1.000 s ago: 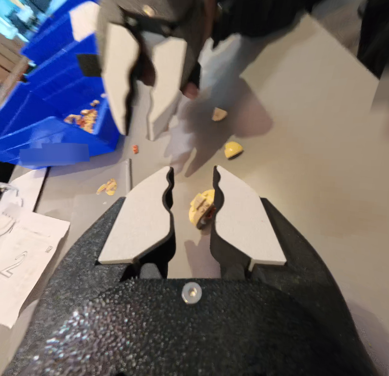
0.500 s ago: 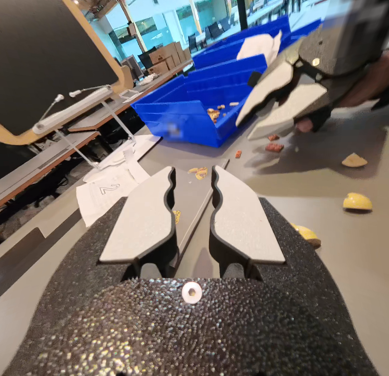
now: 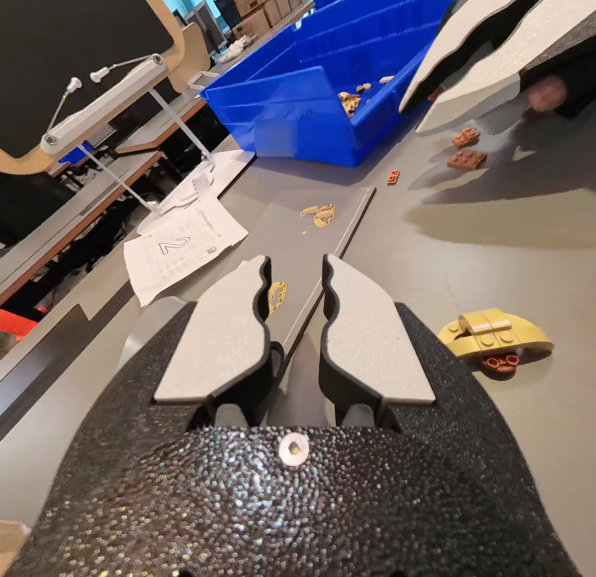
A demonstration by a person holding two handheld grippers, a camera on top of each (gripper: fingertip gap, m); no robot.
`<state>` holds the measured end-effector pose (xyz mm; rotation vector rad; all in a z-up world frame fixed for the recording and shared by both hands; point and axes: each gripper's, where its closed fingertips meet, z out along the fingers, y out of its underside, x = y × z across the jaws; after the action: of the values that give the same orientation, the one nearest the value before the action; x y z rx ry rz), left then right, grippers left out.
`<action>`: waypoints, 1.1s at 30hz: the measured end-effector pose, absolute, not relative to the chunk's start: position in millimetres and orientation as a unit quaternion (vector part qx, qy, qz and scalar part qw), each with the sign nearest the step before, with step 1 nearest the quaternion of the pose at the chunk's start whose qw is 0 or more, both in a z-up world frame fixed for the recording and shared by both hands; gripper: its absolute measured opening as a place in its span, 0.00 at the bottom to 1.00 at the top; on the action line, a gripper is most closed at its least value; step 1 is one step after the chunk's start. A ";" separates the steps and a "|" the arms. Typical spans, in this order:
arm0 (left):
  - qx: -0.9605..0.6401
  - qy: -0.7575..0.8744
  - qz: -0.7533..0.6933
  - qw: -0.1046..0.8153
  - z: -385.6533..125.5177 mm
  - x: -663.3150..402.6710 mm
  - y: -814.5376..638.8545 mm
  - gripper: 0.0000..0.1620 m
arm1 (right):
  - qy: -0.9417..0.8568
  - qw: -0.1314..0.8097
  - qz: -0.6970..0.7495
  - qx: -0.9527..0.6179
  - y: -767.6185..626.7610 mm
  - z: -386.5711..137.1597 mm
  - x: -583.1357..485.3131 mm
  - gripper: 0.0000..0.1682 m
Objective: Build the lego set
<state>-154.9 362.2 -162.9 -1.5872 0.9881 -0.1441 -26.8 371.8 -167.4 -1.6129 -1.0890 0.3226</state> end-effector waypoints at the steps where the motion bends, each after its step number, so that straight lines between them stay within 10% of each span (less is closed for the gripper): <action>1: -0.687 0.426 -0.055 0.586 -165.4 -154.9 362.5 0.18 | -0.464 0.542 0.126 -0.689 372.5 -172.7 -26.8 0.11; 33: -0.709 0.490 -0.067 0.503 -148.3 -106.8 407.8 0.20 | -0.457 0.541 0.066 -0.703 381.5 -179.2 -27.8 0.11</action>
<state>-106.8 407.8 -148.3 -1.7132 1.1832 -0.1621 -27.8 381.5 -179.2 -1.6698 -1.0860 0.1563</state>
